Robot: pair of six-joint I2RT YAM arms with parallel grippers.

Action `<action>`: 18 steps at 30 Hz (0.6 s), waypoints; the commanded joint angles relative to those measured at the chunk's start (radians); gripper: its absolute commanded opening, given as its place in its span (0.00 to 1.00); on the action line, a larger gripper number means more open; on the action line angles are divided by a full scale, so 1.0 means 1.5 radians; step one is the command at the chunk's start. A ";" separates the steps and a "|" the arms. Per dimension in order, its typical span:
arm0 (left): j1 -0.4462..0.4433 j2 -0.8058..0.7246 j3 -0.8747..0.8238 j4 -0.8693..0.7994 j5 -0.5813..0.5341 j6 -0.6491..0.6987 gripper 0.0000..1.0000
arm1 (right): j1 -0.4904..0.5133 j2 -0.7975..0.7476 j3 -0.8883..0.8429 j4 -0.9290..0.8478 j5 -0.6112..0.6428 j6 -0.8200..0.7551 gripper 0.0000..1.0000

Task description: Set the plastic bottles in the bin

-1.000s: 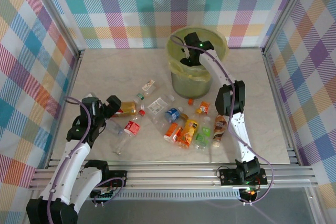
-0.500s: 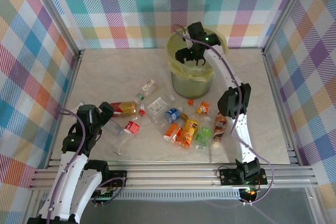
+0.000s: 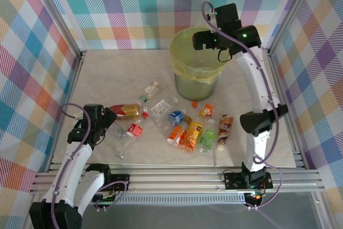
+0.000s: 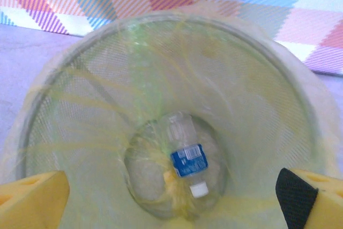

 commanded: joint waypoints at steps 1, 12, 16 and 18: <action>0.009 -0.019 0.012 -0.036 0.058 0.029 1.00 | -0.003 -0.083 -0.123 -0.015 0.064 0.067 1.00; -0.085 -0.043 0.065 -0.130 0.120 0.129 0.97 | -0.002 -0.443 -0.610 0.211 0.088 0.171 1.00; -0.207 0.009 0.101 -0.155 0.062 0.136 0.96 | -0.002 -0.514 -0.681 0.196 0.116 0.206 1.00; -0.272 0.054 0.130 -0.186 0.016 0.147 0.96 | -0.002 -0.544 -0.708 0.182 0.131 0.221 1.00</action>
